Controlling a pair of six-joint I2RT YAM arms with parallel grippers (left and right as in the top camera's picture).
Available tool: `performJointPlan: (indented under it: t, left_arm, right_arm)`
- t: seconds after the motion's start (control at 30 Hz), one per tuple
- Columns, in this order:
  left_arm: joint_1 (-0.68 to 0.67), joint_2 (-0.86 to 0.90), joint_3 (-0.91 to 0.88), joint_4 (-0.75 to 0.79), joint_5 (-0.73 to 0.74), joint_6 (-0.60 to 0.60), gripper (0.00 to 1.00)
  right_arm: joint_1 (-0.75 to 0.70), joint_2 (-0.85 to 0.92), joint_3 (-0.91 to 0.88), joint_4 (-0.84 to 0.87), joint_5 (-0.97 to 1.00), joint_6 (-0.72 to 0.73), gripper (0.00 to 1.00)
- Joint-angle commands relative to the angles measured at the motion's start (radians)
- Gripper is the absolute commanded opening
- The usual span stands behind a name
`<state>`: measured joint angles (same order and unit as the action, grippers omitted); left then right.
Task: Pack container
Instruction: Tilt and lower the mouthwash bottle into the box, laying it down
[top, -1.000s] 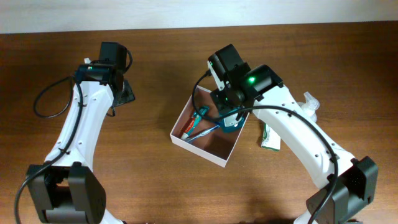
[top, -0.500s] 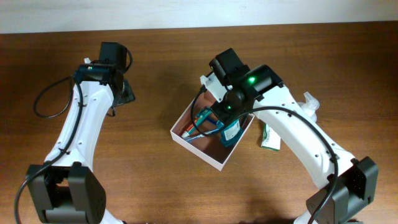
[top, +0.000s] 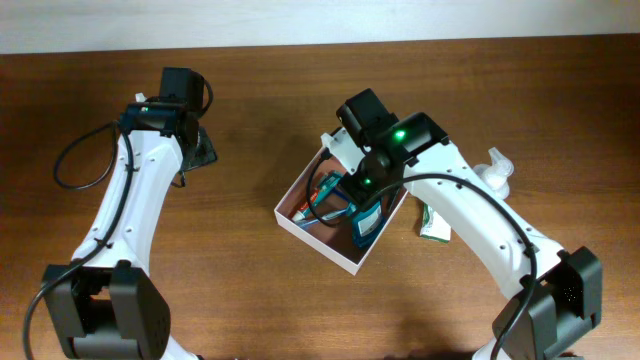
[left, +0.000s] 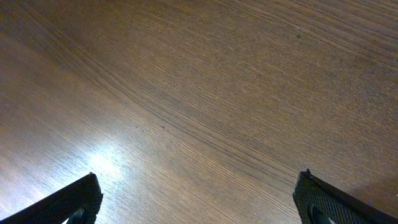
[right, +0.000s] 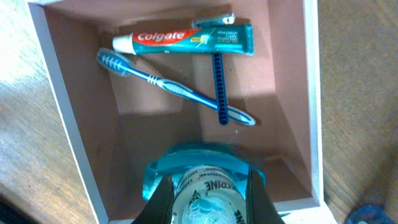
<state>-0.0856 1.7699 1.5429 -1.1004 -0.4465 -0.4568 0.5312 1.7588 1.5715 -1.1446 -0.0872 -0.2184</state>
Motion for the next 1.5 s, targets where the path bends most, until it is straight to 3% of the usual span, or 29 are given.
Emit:
performJointPlan:
  t: [0.0, 0.03, 0.1, 0.23, 0.43, 0.57, 0.67, 0.7, 0.9, 1.2, 1.3, 1.47]
  left_arm:
    - [0.002, -0.015, 0.005, -0.001, -0.014, 0.002, 0.99]
    - [0.002, -0.015, 0.005, 0.0, -0.014, 0.002, 0.99]
    - [0.002, -0.015, 0.005, -0.001, -0.014, 0.002, 0.99]
    - [0.002, -0.015, 0.005, -0.001, -0.014, 0.002, 1.0]
    - [0.002, -0.015, 0.005, -0.001, -0.014, 0.002, 0.99]
    - [0.002, -0.015, 0.005, -0.001, -0.014, 0.002, 0.99]
    - [0.002, -0.015, 0.005, -0.001, -0.014, 0.002, 0.99]
    - [0.002, -0.015, 0.005, -0.001, -0.014, 0.002, 0.99]
    - [0.002, -0.015, 0.005, -0.001, -0.014, 0.002, 0.99]
    - [0.002, -0.015, 0.005, -0.001, -0.014, 0.002, 0.99]
    - [0.002, -0.015, 0.005, -0.001, -0.014, 0.002, 0.99]
    - [0.002, -0.015, 0.005, -0.001, -0.014, 0.002, 0.99]
  right_arm:
    - [0.005, -0.035, -0.022, 0.009, -0.014, -0.01, 0.05]
    - [0.005, -0.035, -0.024, 0.011, -0.014, -0.01, 0.06]
    - [0.005, -0.035, -0.024, 0.012, -0.014, -0.01, 0.2]
    - [0.005, -0.035, -0.024, 0.011, -0.014, -0.01, 0.36]
    - [0.005, -0.035, -0.024, 0.005, -0.014, -0.01, 0.4]
    - [0.005, -0.035, -0.024, -0.008, -0.014, -0.01, 0.37]
    - [0.005, -0.035, -0.024, -0.01, -0.014, -0.01, 0.16]
    - [0.005, -0.035, -0.024, -0.008, -0.014, -0.01, 0.14]
    - [0.005, -0.035, -0.024, 0.009, -0.044, -0.01, 0.19]
    - [0.006, -0.034, -0.024, 0.053, -0.06, -0.007, 0.14]
    - [0.001, -0.034, -0.024, 0.057, 0.079, 0.119, 0.04]
    - [-0.016, -0.034, -0.024, 0.014, 0.186, 0.238, 0.04]
